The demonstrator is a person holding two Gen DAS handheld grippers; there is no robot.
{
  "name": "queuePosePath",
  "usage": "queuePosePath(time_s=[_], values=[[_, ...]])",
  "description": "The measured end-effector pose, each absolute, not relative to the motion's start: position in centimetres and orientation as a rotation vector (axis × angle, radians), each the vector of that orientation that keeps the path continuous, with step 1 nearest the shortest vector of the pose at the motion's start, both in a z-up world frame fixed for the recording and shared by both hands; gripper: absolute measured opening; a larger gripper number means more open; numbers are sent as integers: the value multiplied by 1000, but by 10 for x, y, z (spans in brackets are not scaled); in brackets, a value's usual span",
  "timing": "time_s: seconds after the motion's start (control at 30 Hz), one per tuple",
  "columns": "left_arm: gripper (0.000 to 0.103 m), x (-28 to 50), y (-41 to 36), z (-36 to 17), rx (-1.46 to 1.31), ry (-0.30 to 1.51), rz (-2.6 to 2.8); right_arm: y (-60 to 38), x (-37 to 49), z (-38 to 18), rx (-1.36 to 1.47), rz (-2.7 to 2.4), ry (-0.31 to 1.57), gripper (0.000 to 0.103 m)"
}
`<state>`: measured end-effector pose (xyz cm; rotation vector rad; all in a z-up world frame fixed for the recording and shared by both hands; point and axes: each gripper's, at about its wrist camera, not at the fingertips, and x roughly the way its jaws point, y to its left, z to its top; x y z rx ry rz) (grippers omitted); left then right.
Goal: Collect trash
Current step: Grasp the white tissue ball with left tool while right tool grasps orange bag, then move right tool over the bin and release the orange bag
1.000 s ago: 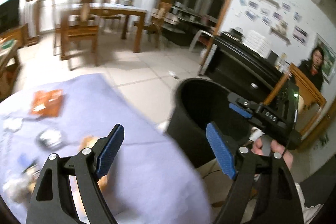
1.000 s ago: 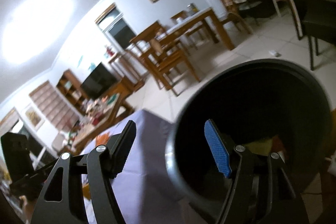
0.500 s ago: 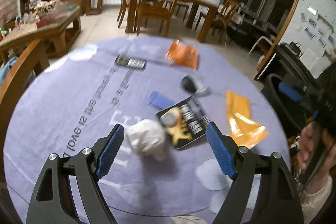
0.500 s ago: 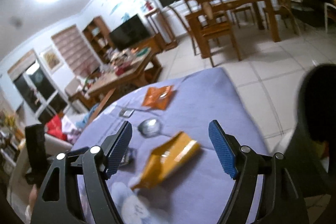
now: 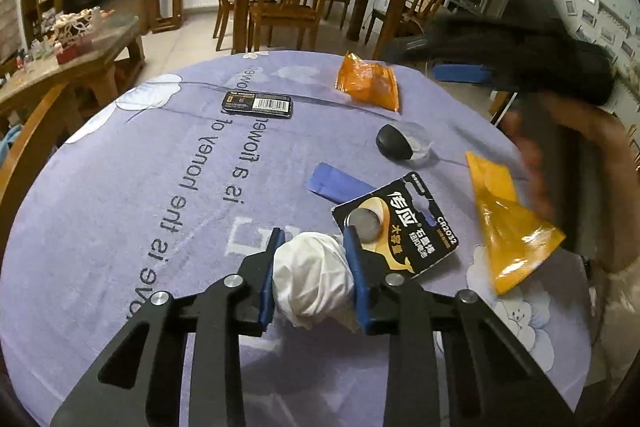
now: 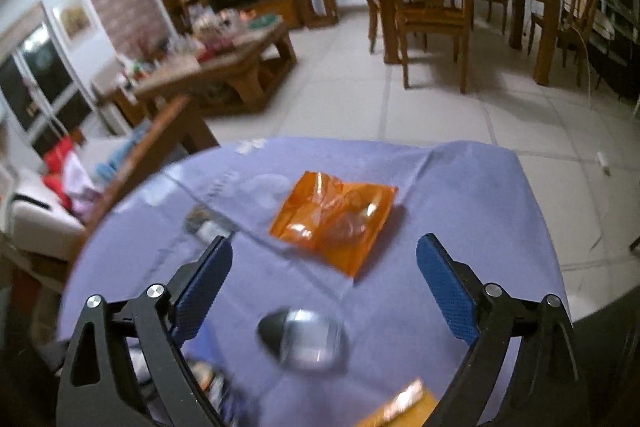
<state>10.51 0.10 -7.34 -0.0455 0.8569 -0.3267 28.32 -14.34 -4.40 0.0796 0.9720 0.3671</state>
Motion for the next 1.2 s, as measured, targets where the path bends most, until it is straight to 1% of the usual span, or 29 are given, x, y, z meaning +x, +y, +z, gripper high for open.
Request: queuePosePath(time_s=[0.17,0.23,0.3,0.33,0.37,0.4,0.47,0.5,0.63,0.87,1.07,1.2], values=[[29,101,13,-66,-89,812,-293,-117,322,-76,-13,290,1051,92],[29,101,18,-62,-113,790,-290,-112,328,-83,-29,277,1046,93],[29,101,21,-59,-125,771,-288,-105,329,-86,-76,266,1045,82],[29,100,21,-58,-127,766,-287,-102,328,-87,-111,244,1039,67],[29,100,21,-58,-131,763,-290,-102,327,-86,-132,228,1028,48],[29,100,22,-58,-138,760,-294,-102,326,-85,-137,227,1027,38],[29,100,23,-56,-143,751,-297,-107,326,-84,-102,275,1046,23],[29,99,23,-56,-148,745,-299,-111,325,-83,-85,288,1051,21],[29,97,25,-52,-163,720,-310,-127,305,-65,-42,331,983,20],[29,91,17,-41,-215,654,-423,-167,232,-8,91,460,838,19],[29,75,-21,-18,-173,604,-494,-211,163,25,154,502,731,19],[29,67,-53,-6,-149,594,-535,-247,129,30,179,480,691,19]])
